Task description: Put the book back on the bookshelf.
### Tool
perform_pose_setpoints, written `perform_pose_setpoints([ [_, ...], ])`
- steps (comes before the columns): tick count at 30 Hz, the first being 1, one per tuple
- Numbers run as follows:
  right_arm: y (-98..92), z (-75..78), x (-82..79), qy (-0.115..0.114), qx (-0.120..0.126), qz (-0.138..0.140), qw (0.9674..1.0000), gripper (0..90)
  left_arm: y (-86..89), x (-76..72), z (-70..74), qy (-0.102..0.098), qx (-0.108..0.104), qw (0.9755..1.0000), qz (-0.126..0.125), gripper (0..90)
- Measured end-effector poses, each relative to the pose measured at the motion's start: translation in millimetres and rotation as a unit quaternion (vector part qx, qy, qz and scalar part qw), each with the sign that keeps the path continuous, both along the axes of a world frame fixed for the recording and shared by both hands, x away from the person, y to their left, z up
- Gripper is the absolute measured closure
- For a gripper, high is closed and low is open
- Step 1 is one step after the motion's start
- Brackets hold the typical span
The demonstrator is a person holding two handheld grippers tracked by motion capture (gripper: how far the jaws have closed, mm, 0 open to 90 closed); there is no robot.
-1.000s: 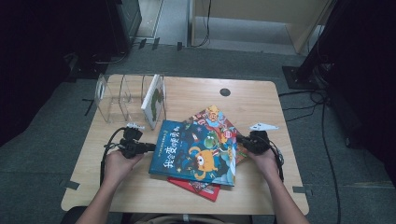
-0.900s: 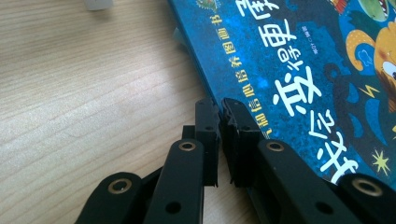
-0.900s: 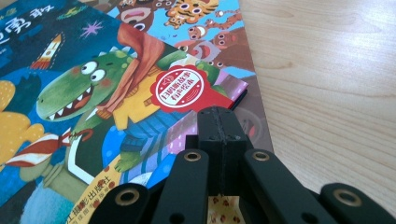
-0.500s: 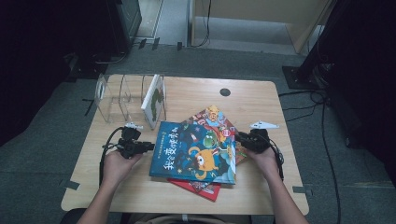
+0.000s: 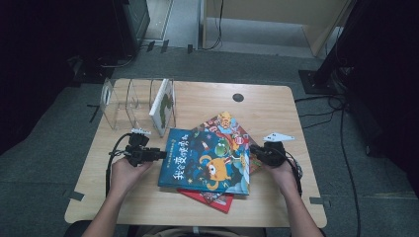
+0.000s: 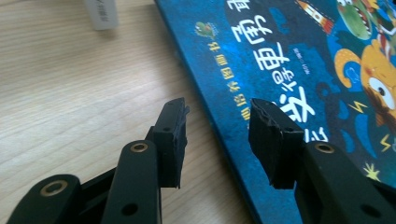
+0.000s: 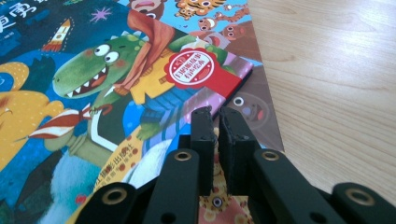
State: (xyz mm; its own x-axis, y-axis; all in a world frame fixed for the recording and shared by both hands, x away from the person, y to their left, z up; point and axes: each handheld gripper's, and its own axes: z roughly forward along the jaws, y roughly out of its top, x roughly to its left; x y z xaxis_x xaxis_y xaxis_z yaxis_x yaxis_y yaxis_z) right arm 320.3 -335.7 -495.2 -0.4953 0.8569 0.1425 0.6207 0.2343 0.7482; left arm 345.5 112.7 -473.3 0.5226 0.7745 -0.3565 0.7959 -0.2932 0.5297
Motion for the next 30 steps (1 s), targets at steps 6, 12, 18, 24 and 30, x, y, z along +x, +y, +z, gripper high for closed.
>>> perform_pose_setpoints([
  [6,-3.8,-3.8,-4.2,0.015,0.010,-0.001,0.9998,89.0,-4.0,0.2,-4.9,0.006,0.004,1.0000,-0.005,54.3],
  [12,1.9,-3.1,-11.9,0.016,0.002,0.025,0.9995,90.0,-7.4,0.7,-9.6,0.002,0.000,1.0000,-0.009,51.3],
  [18,4.6,-3.2,-14.0,0.007,-0.008,0.032,0.9994,90.0,-8.9,3.5,-12.2,0.009,-0.013,0.9999,-0.002,48.9],
  [24,5.3,-3.2,-14.6,0.004,-0.012,0.034,0.9993,90.0,-14.7,6.9,-14.4,0.019,-0.018,0.9996,-0.008,44.9],
  [30,5.1,-3.5,-14.7,0.001,-0.012,0.035,0.9993,90.0,-19.0,8.0,-16.1,0.015,-0.009,0.9998,-0.009,35.1],
])
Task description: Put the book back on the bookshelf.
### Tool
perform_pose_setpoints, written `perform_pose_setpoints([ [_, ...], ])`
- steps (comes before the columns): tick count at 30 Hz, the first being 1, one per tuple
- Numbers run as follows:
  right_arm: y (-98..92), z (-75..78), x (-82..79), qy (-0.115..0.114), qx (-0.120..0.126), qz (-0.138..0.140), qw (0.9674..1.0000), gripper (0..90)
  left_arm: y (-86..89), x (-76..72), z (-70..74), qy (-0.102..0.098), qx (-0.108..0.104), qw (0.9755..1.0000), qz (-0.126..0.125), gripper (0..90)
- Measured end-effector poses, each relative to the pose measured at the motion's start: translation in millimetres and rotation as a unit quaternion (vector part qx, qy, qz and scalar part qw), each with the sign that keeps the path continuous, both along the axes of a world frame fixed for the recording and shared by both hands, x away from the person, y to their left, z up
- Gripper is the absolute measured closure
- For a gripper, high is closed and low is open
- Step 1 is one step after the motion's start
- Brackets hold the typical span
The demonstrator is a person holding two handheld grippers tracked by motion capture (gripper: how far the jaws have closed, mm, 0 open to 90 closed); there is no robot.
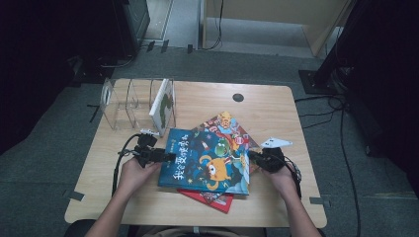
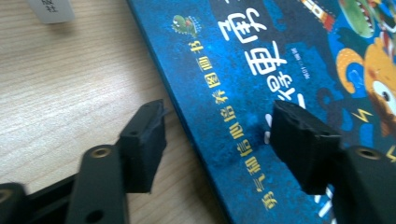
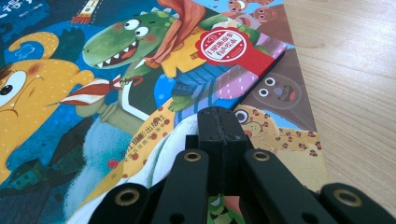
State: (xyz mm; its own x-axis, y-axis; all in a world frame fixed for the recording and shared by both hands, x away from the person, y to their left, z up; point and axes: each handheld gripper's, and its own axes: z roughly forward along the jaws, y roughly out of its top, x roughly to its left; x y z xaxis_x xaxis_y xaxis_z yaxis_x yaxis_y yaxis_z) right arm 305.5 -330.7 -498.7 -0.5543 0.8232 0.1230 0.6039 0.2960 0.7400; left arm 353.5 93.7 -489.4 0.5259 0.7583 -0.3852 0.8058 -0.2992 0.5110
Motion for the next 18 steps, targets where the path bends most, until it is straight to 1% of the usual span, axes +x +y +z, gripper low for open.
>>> perform_pose_setpoints([
  [1,-0.1,-0.1,0.0,0.000,0.000,0.000,1.0000,90.0,0.3,0.9,-1.0,0.005,0.000,1.0000,0.000,33.0],
  [3,-0.2,-0.1,0.0,-0.001,-0.001,0.001,1.0000,90.0,0.9,3.9,-4.2,0.028,-0.013,0.9995,0.000,29.3],
  [4,-0.2,-0.2,-0.1,-0.001,-0.001,0.002,1.0000,90.0,0.8,4.6,-4.7,0.030,-0.017,0.9994,0.001,28.1],
  [5,-0.1,-0.2,-0.1,-0.002,-0.001,0.002,1.0000,90.0,-0.2,4.7,-5.0,0.026,-0.016,0.9995,-0.001,28.2],
  [6,0.0,-0.3,-0.2,-0.002,-0.001,0.002,1.0000,90.0,-1.6,4.6,-5.0,0.026,-0.016,0.9995,0.001,27.7],
  [10,0.4,-0.3,-0.5,-0.004,-0.003,0.001,1.0000,90.0,-5.1,5.1,-5.3,0.029,-0.019,0.9994,0.003,28.1],
  [14,1.2,-0.1,-1.2,-0.004,-0.004,-0.001,1.0000,90.0,-10.8,4.8,-5.2,0.031,-0.019,0.9993,-0.007,28.5],
  [15,1.5,-0.2,-1.4,-0.005,-0.004,-0.002,1.0000,90.0,-12.8,4.2,-4.9,0.030,-0.016,0.9994,-0.002,27.4],
  [17,1.9,-0.1,-1.6,-0.004,-0.003,-0.004,1.0000,90.0,-13.0,4.1,-4.9,0.031,-0.016,0.9994,0.000,26.9],
  [18,1.8,0.0,-1.5,-0.002,-0.002,-0.005,1.0000,90.0,-12.2,4.1,-5.2,0.032,-0.019,0.9993,0.001,27.2],
])
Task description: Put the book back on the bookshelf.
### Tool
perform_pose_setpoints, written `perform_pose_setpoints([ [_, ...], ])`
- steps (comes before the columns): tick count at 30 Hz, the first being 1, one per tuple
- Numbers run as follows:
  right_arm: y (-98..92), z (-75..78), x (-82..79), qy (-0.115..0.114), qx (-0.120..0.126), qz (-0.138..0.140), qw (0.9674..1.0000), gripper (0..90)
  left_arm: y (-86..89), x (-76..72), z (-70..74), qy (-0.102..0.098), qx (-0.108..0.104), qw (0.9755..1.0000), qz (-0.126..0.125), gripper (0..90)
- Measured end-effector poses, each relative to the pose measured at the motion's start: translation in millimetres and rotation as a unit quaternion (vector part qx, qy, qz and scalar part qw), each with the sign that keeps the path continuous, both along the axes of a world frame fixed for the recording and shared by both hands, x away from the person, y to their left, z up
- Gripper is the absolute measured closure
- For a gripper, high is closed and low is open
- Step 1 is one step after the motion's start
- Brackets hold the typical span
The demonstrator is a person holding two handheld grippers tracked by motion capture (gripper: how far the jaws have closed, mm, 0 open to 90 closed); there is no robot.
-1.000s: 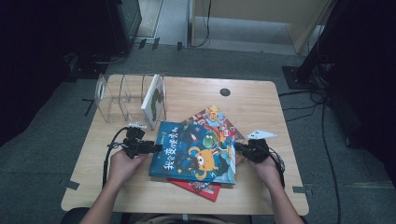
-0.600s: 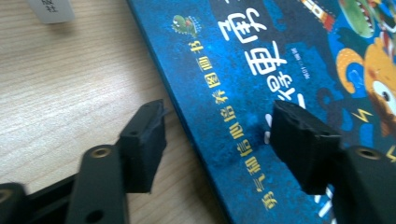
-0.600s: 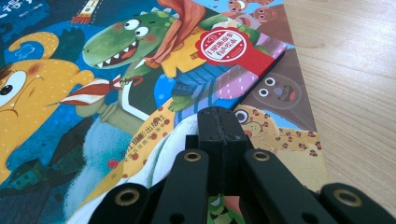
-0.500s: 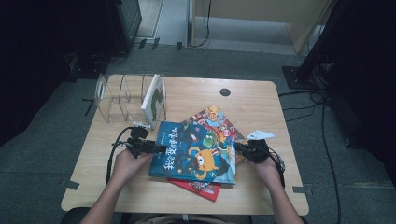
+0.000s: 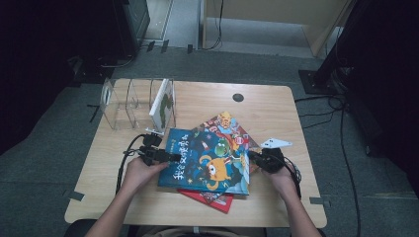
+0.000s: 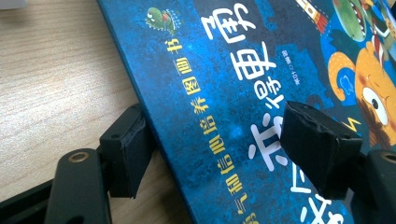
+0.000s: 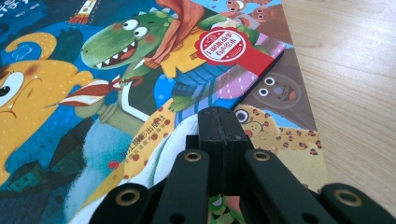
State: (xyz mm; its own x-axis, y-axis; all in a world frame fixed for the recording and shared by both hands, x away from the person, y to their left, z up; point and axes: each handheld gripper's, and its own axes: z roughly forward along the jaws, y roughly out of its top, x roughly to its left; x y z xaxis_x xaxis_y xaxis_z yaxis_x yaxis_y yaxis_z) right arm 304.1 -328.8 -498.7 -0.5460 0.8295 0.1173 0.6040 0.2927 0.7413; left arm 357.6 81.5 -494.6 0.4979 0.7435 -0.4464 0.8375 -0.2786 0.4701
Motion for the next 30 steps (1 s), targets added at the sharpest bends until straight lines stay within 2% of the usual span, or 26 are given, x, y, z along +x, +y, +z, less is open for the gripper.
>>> perform_pose_setpoints([
  [3,-0.5,-0.3,0.6,0.008,0.012,-0.001,0.9999,90.0,3.9,2.9,-0.7,0.011,-0.013,0.9998,0.008,30.2],
  [8,4.8,0.3,1.5,0.007,0.005,-0.003,1.0000,90.0,5.1,6.6,3.9,0.044,0.001,0.9990,0.006,31.7],
  [11,8.5,0.4,2.6,0.006,0.005,-0.001,1.0000,90.0,7.9,6.4,7.8,0.048,0.006,0.9988,0.010,32.5],
  [14,12.4,0.6,3.2,0.008,0.005,0.001,1.0000,90.0,13.5,5.2,17.1,0.040,0.006,0.9990,0.016,34.9],
  [17,17.3,0.3,4.1,0.006,0.006,0.009,0.9999,90.0,21.8,3.8,35.3,0.023,-0.003,0.9994,0.025,39.8],
  [20,23.4,0.4,4.1,0.005,0.004,0.019,0.9998,90.0,27.6,4.4,54.4,0.015,0.000,0.9997,0.021,44.3],
  [23,29.4,-0.1,4.7,-0.001,0.001,0.029,0.9996,90.0,32.0,6.6,74.9,0.021,0.001,0.9996,0.019,49.6],
  [27,34.1,-1.1,6.5,0.000,0.012,0.033,0.9994,90.0,36.1,13.2,102.6,0.034,-0.015,0.9993,0.009,57.5],
  [29,36.7,-1.5,7.3,0.001,0.016,0.038,0.9992,90.0,34.7,17.2,111.9,0.052,-0.024,0.9984,0.001,59.1],
  [30,38.5,-1.4,7.5,0.004,0.018,0.039,0.9991,90.0,33.9,19.0,116.9,0.057,-0.035,0.9977,-0.005,60.1],
])
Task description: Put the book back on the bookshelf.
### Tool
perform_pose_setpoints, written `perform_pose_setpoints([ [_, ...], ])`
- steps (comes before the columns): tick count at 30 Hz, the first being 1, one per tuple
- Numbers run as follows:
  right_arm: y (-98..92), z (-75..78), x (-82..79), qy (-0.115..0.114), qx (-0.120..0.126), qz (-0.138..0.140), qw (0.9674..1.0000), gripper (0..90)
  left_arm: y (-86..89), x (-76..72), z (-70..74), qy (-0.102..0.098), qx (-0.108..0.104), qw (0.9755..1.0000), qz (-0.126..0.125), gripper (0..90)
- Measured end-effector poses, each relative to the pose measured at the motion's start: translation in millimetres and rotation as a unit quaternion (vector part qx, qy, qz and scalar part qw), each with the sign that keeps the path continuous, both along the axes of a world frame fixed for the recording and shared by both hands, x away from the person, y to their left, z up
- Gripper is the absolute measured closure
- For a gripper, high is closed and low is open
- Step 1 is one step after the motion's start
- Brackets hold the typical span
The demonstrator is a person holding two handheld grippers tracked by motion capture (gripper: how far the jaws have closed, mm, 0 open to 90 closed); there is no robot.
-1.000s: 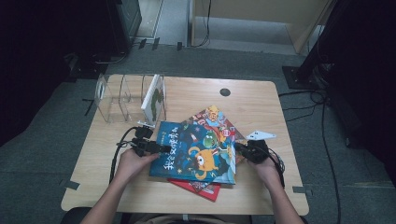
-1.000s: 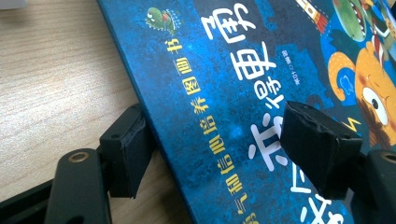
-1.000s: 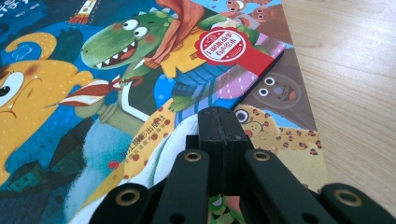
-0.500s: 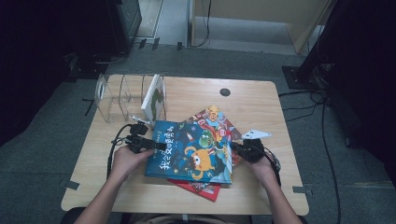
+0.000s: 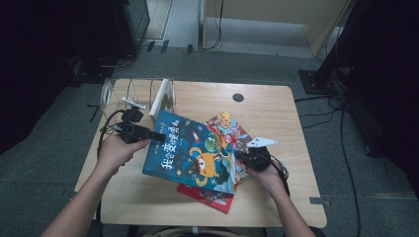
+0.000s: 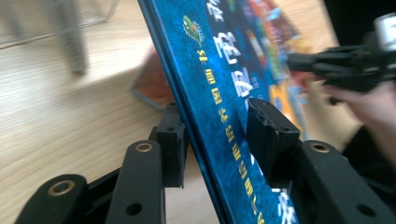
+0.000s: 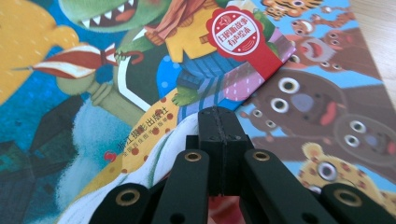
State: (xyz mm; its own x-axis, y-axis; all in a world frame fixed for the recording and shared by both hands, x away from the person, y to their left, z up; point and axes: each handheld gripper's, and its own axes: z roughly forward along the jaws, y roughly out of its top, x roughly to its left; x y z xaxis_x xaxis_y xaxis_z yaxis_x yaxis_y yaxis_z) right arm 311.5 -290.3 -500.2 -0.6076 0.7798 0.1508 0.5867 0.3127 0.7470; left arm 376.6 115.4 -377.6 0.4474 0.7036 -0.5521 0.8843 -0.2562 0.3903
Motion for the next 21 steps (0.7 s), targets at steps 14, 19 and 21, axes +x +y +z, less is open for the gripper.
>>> perform_pose_setpoints([
  [14,26.2,-0.2,3.8,-0.016,-0.013,0.041,0.9989,88.8,-35.9,26.8,38.9,0.064,-0.014,0.9958,-0.065,73.3],
  [19,29.3,0.4,3.1,-0.028,-0.024,0.066,0.9971,81.1,-29.4,38.5,46.8,0.095,-0.015,0.9922,-0.079,78.5],
  [21,30.3,0.7,2.7,-0.035,-0.032,0.071,0.9963,79.3,-25.7,41.3,53.5,0.101,-0.016,0.9919,-0.075,80.8],
])
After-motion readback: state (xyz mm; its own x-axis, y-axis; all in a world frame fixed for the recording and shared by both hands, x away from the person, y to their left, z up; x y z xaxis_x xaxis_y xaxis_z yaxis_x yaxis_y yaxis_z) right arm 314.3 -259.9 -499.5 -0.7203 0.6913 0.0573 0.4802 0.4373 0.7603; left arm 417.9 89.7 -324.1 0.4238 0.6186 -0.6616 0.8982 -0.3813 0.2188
